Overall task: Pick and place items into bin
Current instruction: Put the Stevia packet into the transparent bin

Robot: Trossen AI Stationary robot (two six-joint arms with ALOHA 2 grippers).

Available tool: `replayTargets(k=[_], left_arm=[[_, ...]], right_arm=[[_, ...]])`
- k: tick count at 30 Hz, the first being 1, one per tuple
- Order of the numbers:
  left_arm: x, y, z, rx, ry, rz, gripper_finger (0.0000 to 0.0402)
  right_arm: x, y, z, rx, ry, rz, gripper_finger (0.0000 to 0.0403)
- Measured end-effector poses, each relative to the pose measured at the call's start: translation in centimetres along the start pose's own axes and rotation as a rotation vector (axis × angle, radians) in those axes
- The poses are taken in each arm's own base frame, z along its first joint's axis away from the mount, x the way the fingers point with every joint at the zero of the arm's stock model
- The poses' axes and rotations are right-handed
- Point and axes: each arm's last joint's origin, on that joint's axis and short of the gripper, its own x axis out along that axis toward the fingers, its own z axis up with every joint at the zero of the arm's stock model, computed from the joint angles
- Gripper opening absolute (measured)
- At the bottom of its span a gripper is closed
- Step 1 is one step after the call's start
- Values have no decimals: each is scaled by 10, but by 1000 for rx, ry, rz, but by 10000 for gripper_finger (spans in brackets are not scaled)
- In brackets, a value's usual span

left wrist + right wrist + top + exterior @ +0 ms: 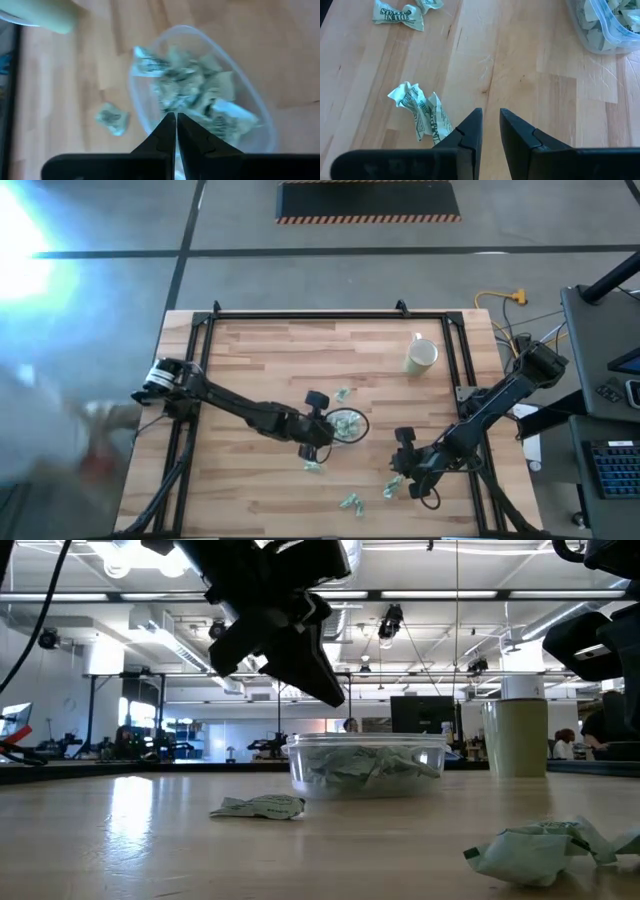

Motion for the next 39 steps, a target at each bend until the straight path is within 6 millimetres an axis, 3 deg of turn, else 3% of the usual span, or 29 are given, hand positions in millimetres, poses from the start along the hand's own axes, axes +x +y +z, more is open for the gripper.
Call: replayTargets(k=[5,8,15,20,29,39], left_arm=[[-3,21,-1,41,5,61,0],[2,50,-7,26,5,60,0],[24,129,-37,-109,-98,-140,0],[29,162,-58,-185,-155,-260,0],[34,169,-57,-123,-282,-320,15],[67,164,-62,-182,-219,-356,145]], right_arm=[[0,0,0,0,0,0,57],[0,0,0,1,-2,1,57],[0,0,0,1,-5,3,57],[0,0,0,-40,-5,3,57],[2,-8,5,-155,-4,-19,57],[6,-21,11,-91,-2,-49,57]])
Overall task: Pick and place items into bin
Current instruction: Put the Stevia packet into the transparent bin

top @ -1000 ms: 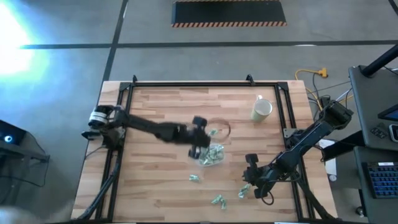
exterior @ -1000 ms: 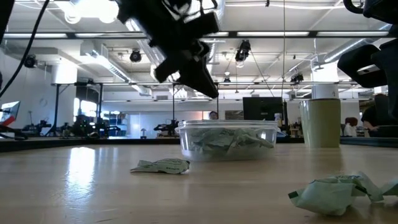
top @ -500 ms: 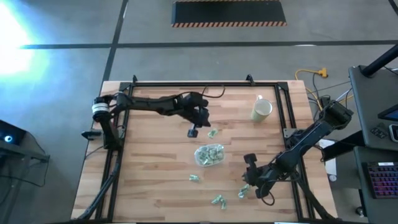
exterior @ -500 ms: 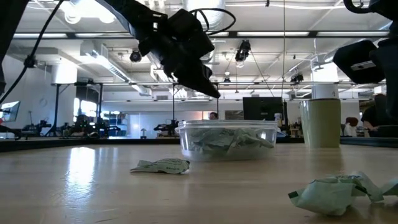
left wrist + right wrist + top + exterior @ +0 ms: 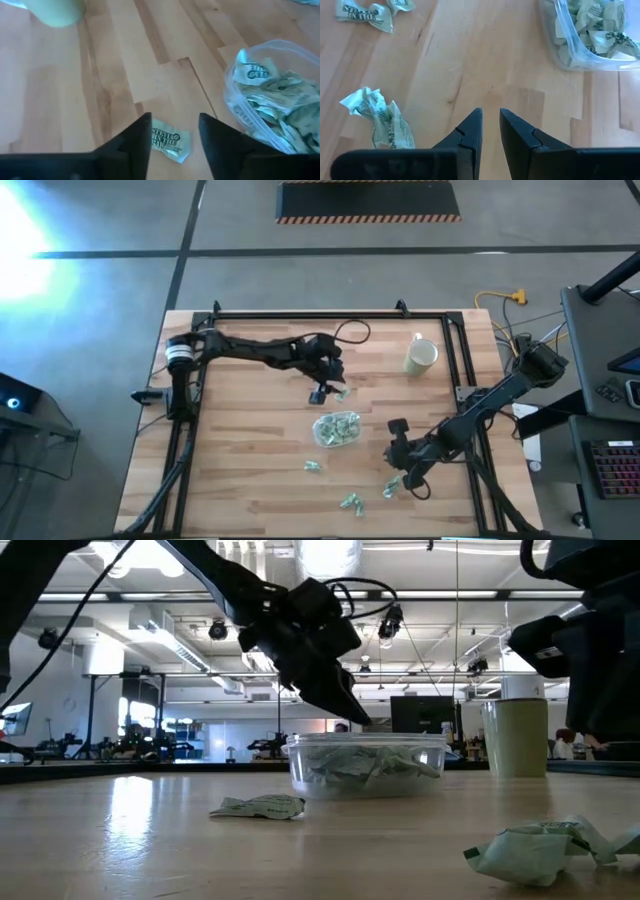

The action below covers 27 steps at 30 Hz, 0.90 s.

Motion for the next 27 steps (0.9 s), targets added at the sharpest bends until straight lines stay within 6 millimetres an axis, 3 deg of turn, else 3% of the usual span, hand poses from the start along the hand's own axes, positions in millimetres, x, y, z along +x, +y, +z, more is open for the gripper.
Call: replayTargets(k=[10,21,27], left_arm=[[28,7,-12,-48,60,16,214],[51,10,-27,-68,130,25,222],[52,9,-30,-75,159,38,219]], right_arm=[[0,0,0,18,0,2,57],[0,0,-1,15,6,2,57],[0,0,-1,15,5,3,57]])
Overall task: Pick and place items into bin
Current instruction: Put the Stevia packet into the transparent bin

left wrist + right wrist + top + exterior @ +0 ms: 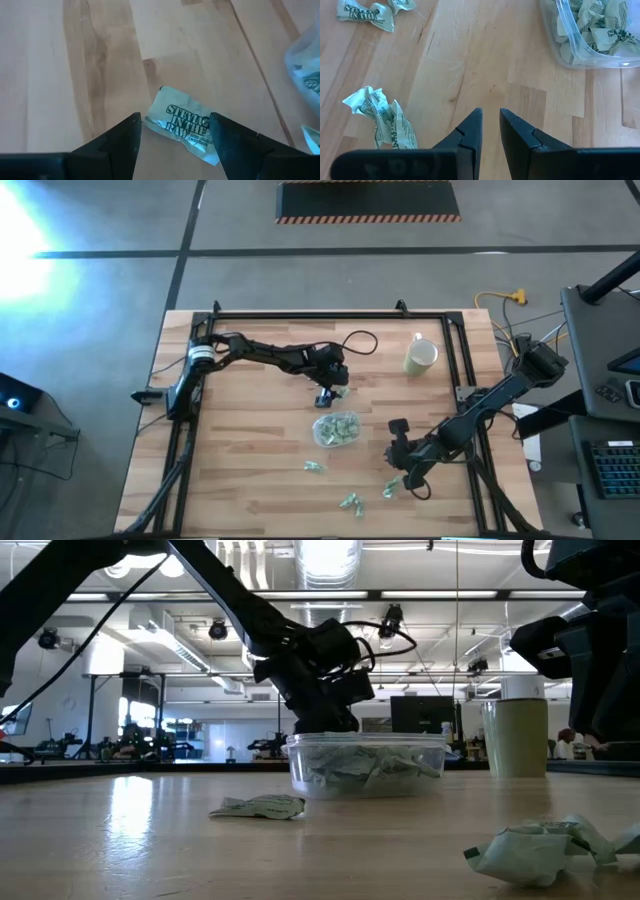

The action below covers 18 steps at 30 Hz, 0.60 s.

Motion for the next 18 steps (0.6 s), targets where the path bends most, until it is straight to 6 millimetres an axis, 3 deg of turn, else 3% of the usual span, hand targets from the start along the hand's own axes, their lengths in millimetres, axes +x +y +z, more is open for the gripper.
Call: replayTargets(k=[7,16,18], left_arm=[[0,0,-2,-2,20,26,167],[-1,1,-1,3,32,56,19],[-2,2,0,3,32,63,8]], right_arm=[[0,0,0,0,0,0,57],[0,0,0,1,0,0,57],[0,0,0,0,0,0,57]])
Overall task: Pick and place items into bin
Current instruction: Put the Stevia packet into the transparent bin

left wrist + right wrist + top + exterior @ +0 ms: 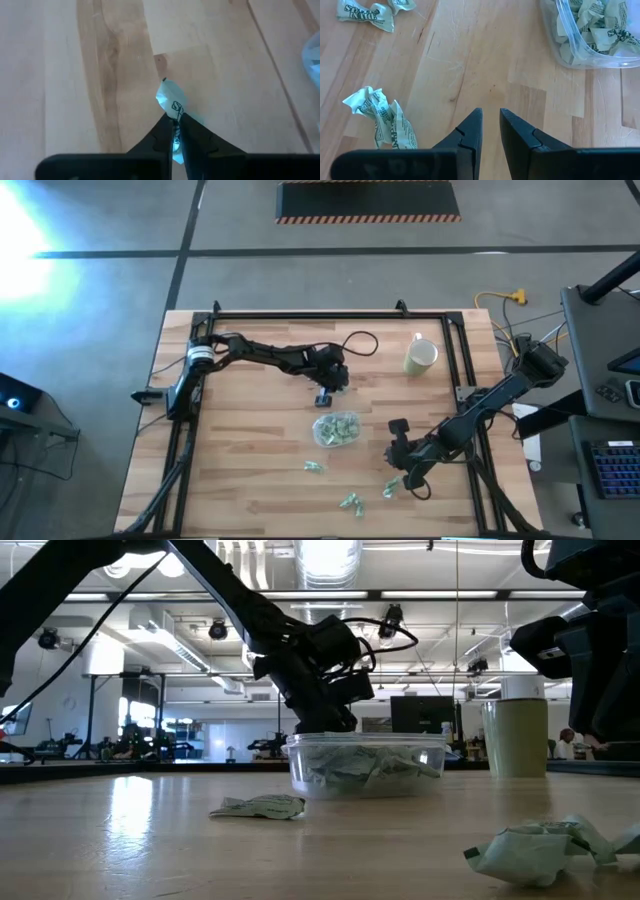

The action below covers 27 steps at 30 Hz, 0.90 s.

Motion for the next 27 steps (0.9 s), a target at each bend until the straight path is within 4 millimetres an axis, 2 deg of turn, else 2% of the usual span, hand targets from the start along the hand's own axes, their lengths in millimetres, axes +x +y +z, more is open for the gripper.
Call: replayTargets(k=[6,13,15,19,27], left_arm=[[-14,-1,8,-14,-11,49,5],[-52,-17,31,2,-100,50,2],[-63,-29,37,21,-105,31,2],[-74,-62,49,81,-111,-30,2],[-66,-126,60,201,-112,-110,1]], right_arm=[[0,0,0,1,0,0,57],[0,1,0,33,0,2,57],[0,1,0,46,-2,4,57],[0,1,0,89,0,4,57],[1,4,-7,127,2,14,57]])
